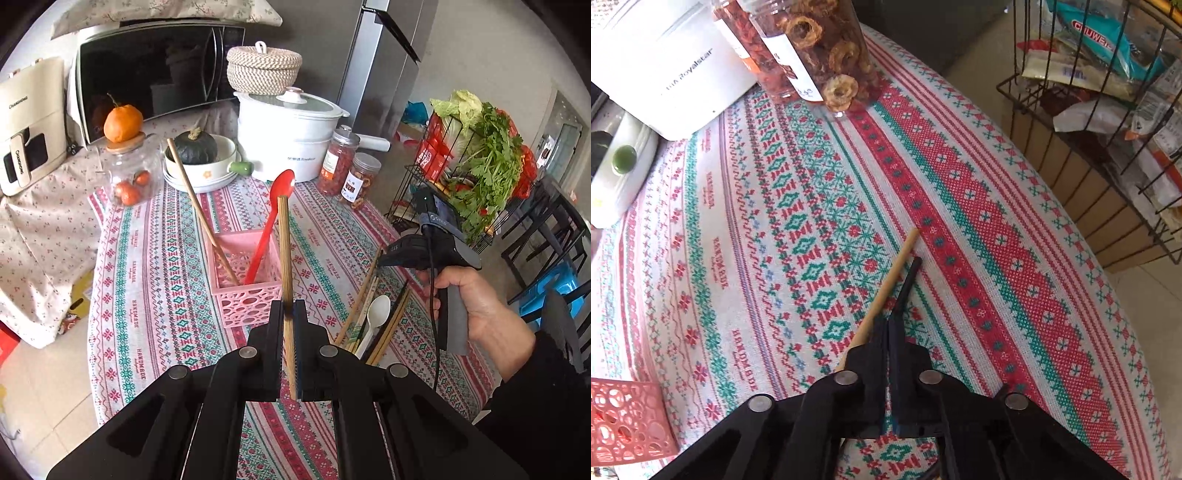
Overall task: Organize utensils
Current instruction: 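Grasp a wooden chopstick with the right tool while the left tool lifts its chopstick, then lower both held chopsticks into the pink basket and open both tools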
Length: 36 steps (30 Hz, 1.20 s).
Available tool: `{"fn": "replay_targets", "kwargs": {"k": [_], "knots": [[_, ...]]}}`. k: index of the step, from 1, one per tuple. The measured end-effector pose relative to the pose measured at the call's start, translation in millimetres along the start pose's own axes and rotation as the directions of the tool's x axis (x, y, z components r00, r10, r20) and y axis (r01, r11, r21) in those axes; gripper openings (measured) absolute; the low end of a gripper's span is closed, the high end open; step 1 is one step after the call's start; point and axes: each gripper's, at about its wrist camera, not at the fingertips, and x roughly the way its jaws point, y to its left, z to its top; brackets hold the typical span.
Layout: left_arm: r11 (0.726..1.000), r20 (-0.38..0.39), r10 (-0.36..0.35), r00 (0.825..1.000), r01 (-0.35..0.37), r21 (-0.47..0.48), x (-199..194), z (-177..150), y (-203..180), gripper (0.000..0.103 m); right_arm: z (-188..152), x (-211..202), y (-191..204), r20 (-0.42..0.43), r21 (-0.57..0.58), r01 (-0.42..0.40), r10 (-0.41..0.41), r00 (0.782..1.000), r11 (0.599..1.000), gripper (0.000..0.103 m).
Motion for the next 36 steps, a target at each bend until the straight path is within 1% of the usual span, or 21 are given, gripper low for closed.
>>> {"fn": "replay_targets", "kwargs": {"k": [3, 4, 6, 7, 9, 10, 11, 15, 16, 17, 21, 22, 26, 27, 28, 30, 33, 36], "knots": [[1.0, 0.012, 0.008, 1.0, -0.008, -0.004, -3.1, 1.3, 2.6, 0.004, 1.0, -17.8, 2.3, 0.024, -0.019, -0.053, 0.053, 0.998, 0.998, 0.0], [1.0, 0.015, 0.008, 1.0, -0.008, -0.007, -3.8, 1.5, 3.1, 0.004, 0.9, -22.1, 3.5, 0.023, -0.033, -0.062, 0.063, 0.998, 0.998, 0.0], [1.0, 0.014, 0.006, 1.0, -0.006, -0.006, -4.2, 1.1, 2.3, 0.004, 0.3, -25.7, 4.1, 0.01, -0.051, -0.078, 0.078, 0.997, 0.996, 0.003], [1.0, 0.014, 0.007, 1.0, -0.007, -0.002, -4.3, 0.7, 1.3, 0.004, 0.1, -24.4, 3.4, 0.0, -0.052, -0.074, 0.074, 0.997, 0.996, 0.004], [1.0, 0.013, 0.006, 1.0, -0.006, 0.004, -3.9, 0.5, -0.5, 0.004, -2.2, -21.2, 1.2, -0.013, -0.044, -0.049, 0.049, 0.999, 0.998, 0.013], [1.0, 0.013, 0.005, 1.0, -0.005, 0.004, -3.6, 0.6, -1.1, 0.004, -2.3, -19.0, -1.4, -0.014, -0.033, -0.054, 0.053, 0.998, 0.998, 0.024], [1.0, 0.012, 0.003, 1.0, -0.003, 0.003, -3.3, 0.7, -1.3, 0.004, -0.9, -17.1, -2.6, -0.014, -0.02, -0.067, 0.067, 0.998, 0.998, 0.028], [1.0, 0.012, 0.002, 1.0, -0.002, -0.001, -3.2, 2.2, -0.3, 0.004, 4.0, -7.7, 4.2, -0.03, 0.003, -0.13, 0.13, 0.991, 0.991, 0.028], [1.0, 0.012, 0.001, 1.0, -0.001, -0.003, -3.4, 2.4, 0.6, 0.004, 4.1, -4.4, 7.0, -0.039, 0.006, -0.137, 0.137, 0.99, 0.991, 0.028], [1.0, 0.012, 0.001, 1.0, -0.001, -0.006, -3.7, 2.7, 1.7, 0.004, 4.0, -1.0, 10.3, -0.047, 0.003, -0.126, 0.126, 0.991, 0.992, 0.028], [1.0, 0.017, 0.001, 1.0, 0.0, -0.014, -5.5, 3.7, 5.0, 0.004, 1.5, 11.9, 19.4, -0.071, -0.022, -0.002, 0.0, 0.998, 1.0, 0.027], [1.0, 0.019, 0.001, 1.0, -0.001, -0.014, -6.2, 4.0, 5.4, 0.004, 1.5, 15.1, 20.5, -0.076, -0.025, 0.014, -0.016, 0.997, 1.0, 0.027], [1.0, 0.023, 0.002, 1.0, -0.001, -0.017, -7.9, 4.7, 7.3, 0.004, 2.3, 21.0, 32.2, -0.035, -0.077, 0.074, -0.077, 0.996, 0.994, 0.027], [1.0, 0.023, 0.003, 1.0, -0.002, -0.018, -7.8, 4.8, 8.0, 0.004, 0.9, 22.2, 36.5, -0.023, -0.097, 0.099, -0.102, 0.995, 0.99, 0.024], [1.0, 0.023, 0.004, 1.0, -0.004, -0.02, -7.8, 4.5, 8.4, 0.004, -0.3, 22.7, 39.5, -0.008, -0.117, 0.132, -0.133, 0.991, 0.984, 0.014], [1.0, 0.023, 0.006, 1.0, -0.005, -0.023, -7.6, 4.3, 9.5, 0.004, -1.4, 22.9, 39.7, 0.01, -0.11, 0.117, -0.117, 0.993, 0.987, 0.013], [1.0, 0.029, 0.014, 0.999, -0.014, -0.024, -8.8, 4.0, 10.1, 0.004, -2.4, 18.2, 37.7, -0.004, -0.078, 0.026, -0.026, 1.0, 0.997, 0.01], [1.0, 0.04, 0.017, 0.999, -0.016, -0.022, -12.2, 4.7, 10.4, 0.004, -5.1, -6.1, 46.8, 0.042, -0.109, -0.021, 0.025, 0.999, 0.994, 0.01]]}}
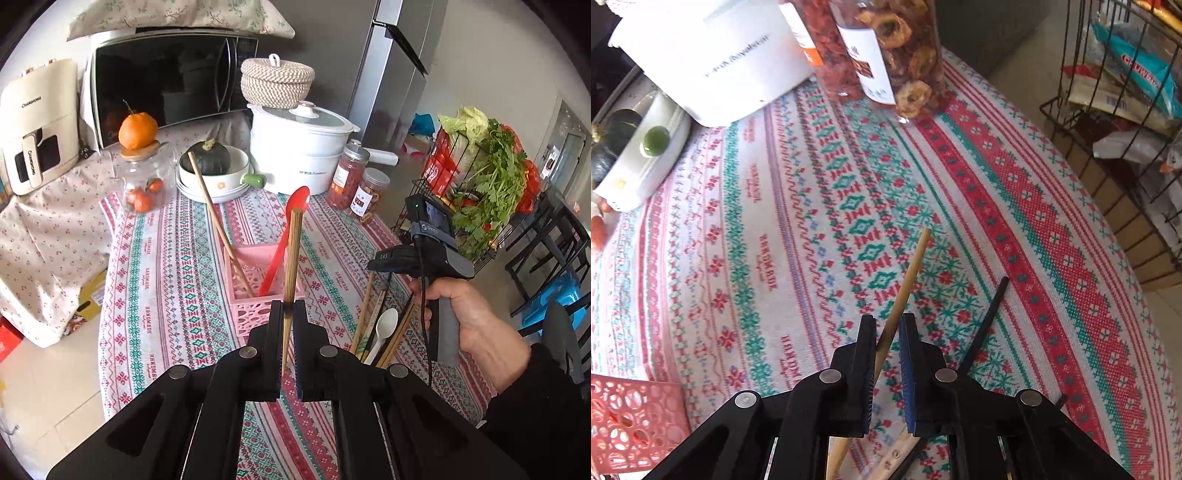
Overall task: Organize utensils
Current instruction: 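Lower both held chopsticks into the pink basket and open both tools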
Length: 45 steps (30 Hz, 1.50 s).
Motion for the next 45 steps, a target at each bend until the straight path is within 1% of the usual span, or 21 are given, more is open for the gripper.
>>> {"fn": "replay_targets", "kwargs": {"k": [4, 8, 13, 18, 22, 24, 28, 32, 36, 39, 43, 44, 45], "knots": [[1.0, 0.021, -0.003, 1.0, 0.002, 0.007, -7.5, 2.5, -2.5, 0.004, -4.9, -51.7, 18.0, 0.102, -0.081, -0.068, 0.076, 0.992, 0.994, 0.008], [1.0, 0.049, -0.002, 0.999, 0.001, 0.017, -17.3, 5.0, -5.4, 0.004, -22.8, -102.8, 36.5, 0.197, -0.187, -0.101, 0.138, 0.971, 0.977, 0.006], [1.0, 0.087, 0.001, 0.996, -0.003, 0.026, -29.9, 6.9, -10.3, 0.004, -45.4, -152.7, 51.3, 0.296, -0.293, -0.101, 0.19, 0.936, 0.951, 0.005], [0.999, 0.145, 0.011, 0.989, -0.015, 0.029, -43.0, 11.1, -16.3, 0.004, -57.5, -189.8, 59.6, 0.376, -0.34, -0.102, 0.234, 0.897, 0.935, 0.005], [0.999, 0.2, 0.017, 0.98, -0.024, 0.031, -57.6, 16.7, -18.2, 0.004, -62.8, -215.4, 65.7, 0.43, -0.367, -0.114, 0.278, 0.859, 0.923, 0.005], [0.999, 0.239, 0.023, 0.971, -0.03, 0.024, -67.2, 20.6, -17.5, 0.004, -65.0, -226.8, 69.5, 0.452, -0.379, -0.129, 0.304, 0.839, 0.917, 0.005], [0.999, 0.317, 0.041, 0.947, -0.043, -0.002, -83.8, 27.2, -14.0, 0.004, -70.1, -244.8, 79.1, 0.49, -0.406, -0.143, 0.347, 0.8, 0.903, 0.005], [0.998, 0.383, 0.069, 0.921, -0.065, -0.023, -90.9, 32.5, -10.1, 0.004, -74.2, -253.6, 90.0, 0.511, -0.432, -0.16, 0.387, 0.767, 0.888, 0.005], [0.996, 0.428, 0.089, 0.899, -0.078, -0.043, -86.6, 34.1, -5.4, 0.004, -74.0, -253.4, 98.7, 0.523, -0.442, -0.178, 0.413, 0.746, 0.879, 0.005], [0.995, 0.457, 0.096, 0.884, -0.08, -0.054, -77.9, 33.6, -1.6, 0.004, -71.6, -248.9, 104.3, 0.52, -0.445, -0.2, 0.434, 0.736, 0.873, 0.005], [0.995, 0.512, 0.102, 0.853, -0.091, -0.047, -68.3, 35.4, -0.3, 0.004, -69.2, -240.4, 112.6, 0.515, -0.46, -0.22, 0.46, 0.723, 0.86, 0.005], [0.994, 0.52, 0.106, 0.847, -0.098, -0.044, -65.5, 36.2, -0.5, 0.004, -68.5, -237.7, 114.7, 0.513, -0.463, -0.222, 0.464, 0.722, 0.858, 0.005], [0.994, 0.522, 0.112, 0.845, -0.106, -0.041, -62.2, 37.1, -0.7, 0.004, -68.1, -235.0, 116.0, 0.512, -0.464, -0.225, 0.466, 0.722, 0.857, 0.005]]}}
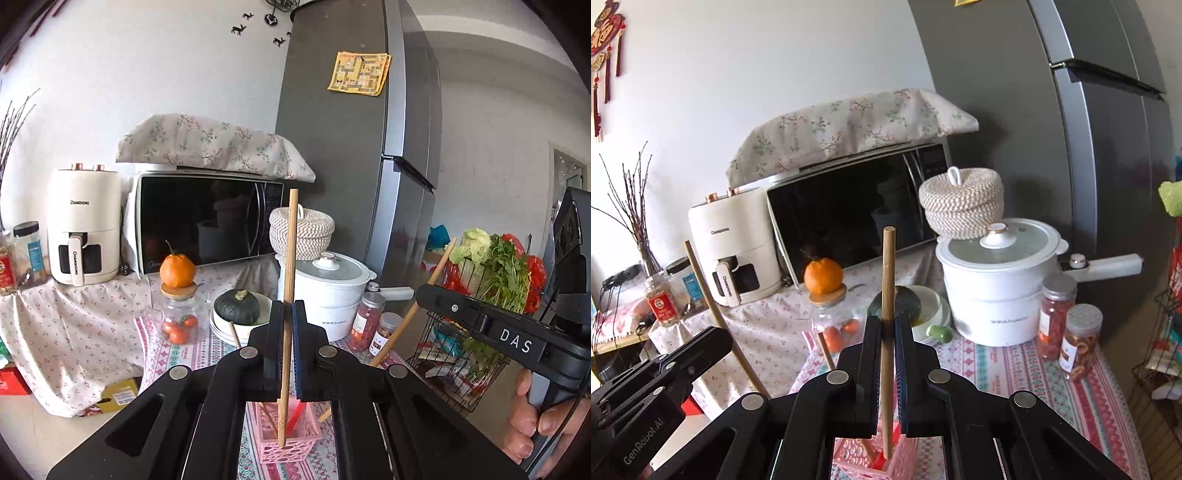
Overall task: Organize utensils
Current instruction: 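Lower both held chopsticks into the pink basket and open both tools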
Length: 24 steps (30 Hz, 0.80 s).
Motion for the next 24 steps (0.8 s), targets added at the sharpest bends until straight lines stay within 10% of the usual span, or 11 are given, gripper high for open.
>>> {"fn": "replay_targets", "kwargs": {"k": [24], "knots": [[0.998, -0.205, 0.034, 0.978, -0.042, -0.036, 77.1, -42.8, 23.3, 0.005, -38.3, 67.6, -9.4, -0.17, 0.01, -0.007, 0.008, 0.985, 1.0, 0.006]]}}
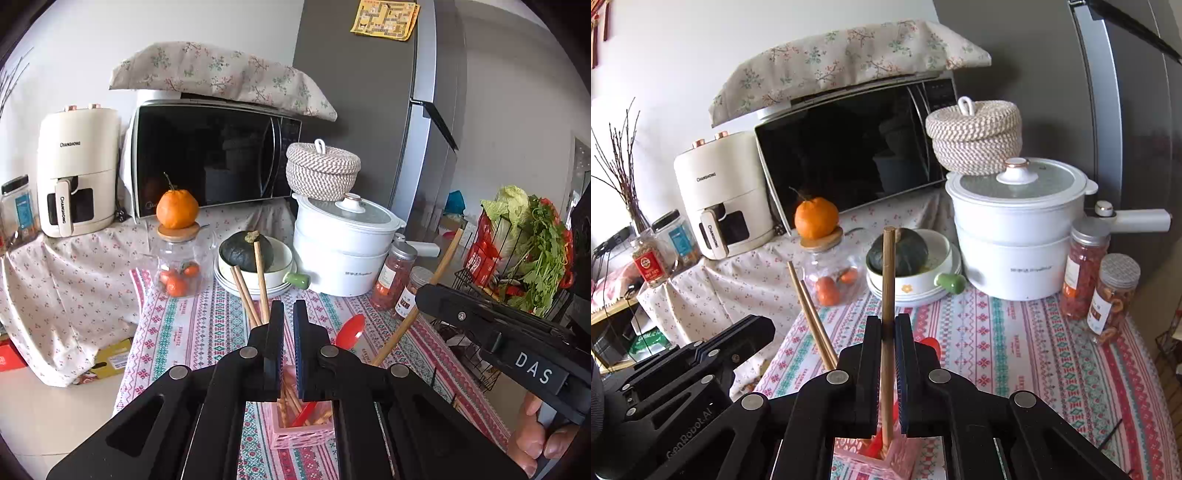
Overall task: Organize utensils
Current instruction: 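Lower both held chopsticks into the pink basket and open both tools, then withdraw both tools from the basket back toward the utensil pile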
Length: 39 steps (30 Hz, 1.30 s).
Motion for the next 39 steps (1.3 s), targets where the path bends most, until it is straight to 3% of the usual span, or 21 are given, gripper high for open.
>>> {"fn": "replay_targets", "kwargs": {"k": [6, 9, 11, 16, 23, 28, 32, 39], "knots": [[0.999, -0.098, 0.023, 0.995, -0.025, -0.021, 0.7, -6.7, 5.1, 0.007, -4.4, 17.6, -12.0, -0.054, 0.057, -0.025, 0.028, 0.998, 0.998, 0.007], [0.999, -0.129, 0.038, 0.991, -0.039, -0.006, -1.3, -12.0, 3.4, 0.021, -2.4, 16.3, -16.0, -0.057, 0.086, -0.035, 0.04, 0.998, 0.996, 0.014], [0.999, -0.128, 0.04, 0.991, -0.04, 0.001, -5.3, -13.9, 1.3, 0.043, 0.4, 9.9, -17.3, -0.042, 0.095, -0.044, 0.048, 0.998, 0.995, 0.03], [0.999, -0.14, 0.034, 0.99, -0.035, -0.006, -15.1, -14.4, -3.7, 0.052, 7.6, -10.3, -19.3, -0.012, 0.09, -0.033, 0.034, 0.999, 0.995, 0.048], [1.0, -0.184, 0.016, 0.983, -0.017, -0.007, -25.6, -21.4, -16.6, 0.075, 5.1, -39.2, -34.1, -0.023, 0.088, 0.015, -0.013, 1.0, 0.996, 0.078], [1.0, -0.224, 0.005, 0.975, -0.003, 0.008, -31.2, -32.2, -26.3, 0.084, -5.2, -58.2, -55.4, -0.043, 0.093, 0.077, -0.074, 0.996, 0.993, 0.088], [0.999, -0.282, -0.032, 0.959, 0.036, 0.007, -30.6, -45.1, -33.8, 0.085, -18.5, -66.1, -73.3, -0.102, 0.096, 0.117, -0.107, 0.989, 0.988, 0.091], [0.992, -0.39, -0.051, 0.919, 0.092, 0.085, -20.3, -72.9, -64.7, 0.085, -51.7, -68.4, -101.9, -0.251, 0.06, 0.203, -0.182, 0.951, 0.977, 0.091]]}}
